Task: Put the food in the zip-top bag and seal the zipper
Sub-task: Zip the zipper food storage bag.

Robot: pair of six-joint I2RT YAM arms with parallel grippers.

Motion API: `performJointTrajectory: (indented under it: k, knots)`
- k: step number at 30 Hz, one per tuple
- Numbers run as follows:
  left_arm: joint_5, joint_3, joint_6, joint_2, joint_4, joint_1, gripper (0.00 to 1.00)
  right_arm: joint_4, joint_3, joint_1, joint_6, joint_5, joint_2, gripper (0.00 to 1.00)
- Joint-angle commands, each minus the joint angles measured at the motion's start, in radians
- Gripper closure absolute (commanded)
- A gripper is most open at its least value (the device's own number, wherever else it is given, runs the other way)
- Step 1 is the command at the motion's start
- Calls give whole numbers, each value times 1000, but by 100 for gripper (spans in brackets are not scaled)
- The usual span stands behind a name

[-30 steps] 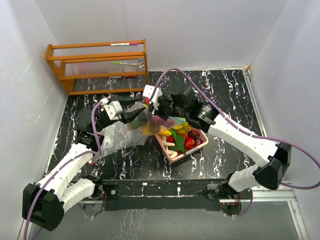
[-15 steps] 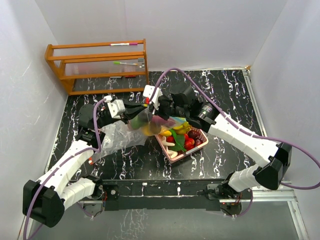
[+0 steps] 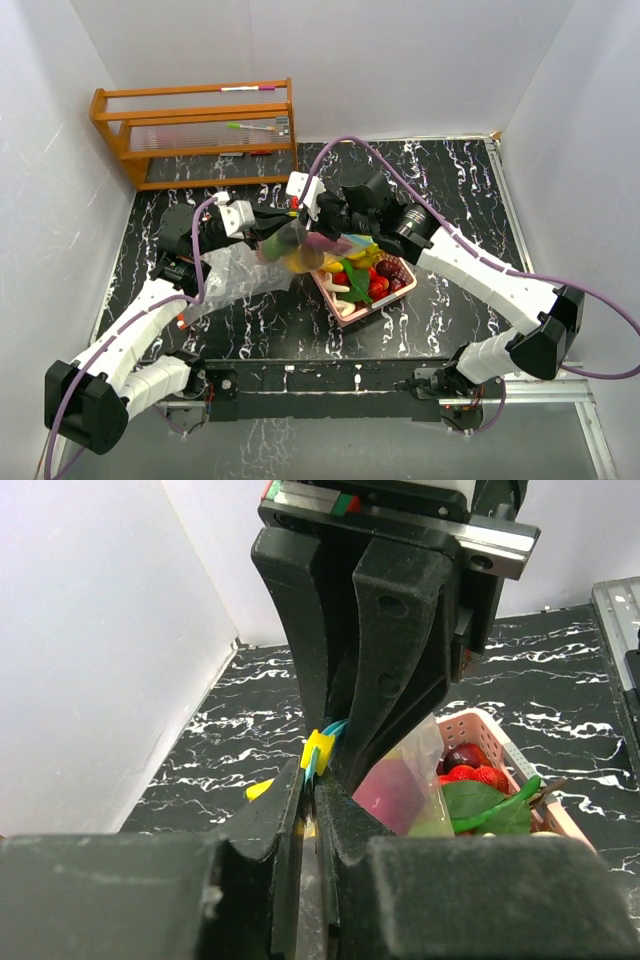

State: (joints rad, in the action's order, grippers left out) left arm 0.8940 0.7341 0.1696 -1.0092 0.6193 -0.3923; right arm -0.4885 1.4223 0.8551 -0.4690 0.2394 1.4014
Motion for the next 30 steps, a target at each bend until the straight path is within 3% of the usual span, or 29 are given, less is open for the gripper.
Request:
performJointTrajectory:
  k: [1, 8, 9, 11, 12, 17, 18, 20, 28, 30]
  knots:
    - [28, 24, 34, 4, -20, -7, 88, 53, 76, 1, -9, 19, -35, 92]
    - [26, 20, 24, -6, 5, -6, 77, 45, 85, 2, -13, 34, -29, 92]
    - [22, 18, 21, -5, 9, -7, 79, 45, 86, 2, -11, 36, -27, 92]
    - [20, 20, 22, -6, 7, -7, 96, 44, 87, 2, -13, 39, -25, 92]
    - [20, 22, 25, -8, -2, -6, 99, 44, 87, 2, -13, 40, -24, 92]
    - [6, 21, 27, -9, -13, -7, 84, 43, 91, 2, -19, 40, -29, 92]
    - [7, 21, 26, -11, -11, -8, 85, 43, 92, 1, -19, 42, -30, 92]
    - [8, 23, 23, -13, -5, -7, 100, 43, 92, 2, -19, 44, -33, 92]
    - [-44, 119, -20, -30, -108, -7, 100, 69, 50, 2, -14, 4, -60, 92]
    - [-28, 179, -36, -49, -183, -7, 100, 80, 37, 2, -5, -15, -69, 84]
